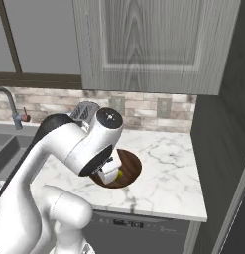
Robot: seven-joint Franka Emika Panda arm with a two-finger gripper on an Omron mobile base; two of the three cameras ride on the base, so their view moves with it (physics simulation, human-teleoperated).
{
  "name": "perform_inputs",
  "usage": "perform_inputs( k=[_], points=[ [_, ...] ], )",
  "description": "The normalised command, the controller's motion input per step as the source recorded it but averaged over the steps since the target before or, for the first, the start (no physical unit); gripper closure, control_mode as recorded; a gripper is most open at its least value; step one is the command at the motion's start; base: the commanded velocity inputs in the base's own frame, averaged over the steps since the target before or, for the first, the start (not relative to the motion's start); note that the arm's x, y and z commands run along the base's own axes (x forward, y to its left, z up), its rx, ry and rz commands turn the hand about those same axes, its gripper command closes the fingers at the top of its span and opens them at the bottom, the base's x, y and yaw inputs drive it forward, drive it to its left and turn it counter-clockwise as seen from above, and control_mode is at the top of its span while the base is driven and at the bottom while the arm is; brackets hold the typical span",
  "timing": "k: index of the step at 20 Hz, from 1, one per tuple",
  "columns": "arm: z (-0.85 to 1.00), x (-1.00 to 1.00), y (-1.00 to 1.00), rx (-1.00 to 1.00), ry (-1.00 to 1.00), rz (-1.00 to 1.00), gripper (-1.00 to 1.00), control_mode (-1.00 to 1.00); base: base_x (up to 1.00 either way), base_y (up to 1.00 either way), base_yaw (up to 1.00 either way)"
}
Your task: Take the fish, sweet potato, and pear from the freezer and place them in the bowl on the counter.
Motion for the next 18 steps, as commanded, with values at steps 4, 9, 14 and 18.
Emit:
perform_inputs(
  k=[4, 9, 14, 18],
  points=[
    [0.53, -0.22, 0.04, -0.13, -0.03, 0.00, -1.00, -1.00, 0.00, 0.00, 0.00],
    [0.48, -0.08, 0.00, -0.16, -0.09, 0.00, -1.00, -1.00, 0.00, 0.00, 0.00],
    [0.23, -0.13, 0.06, -0.05, -0.18, 0.08, -1.00, -1.00, 0.00, 0.00, 0.00],
    [0.11, -0.15, 0.09, -0.06, -0.15, 0.16, -1.00, -1.00, 0.00, 0.00, 0.00]
  ],
)
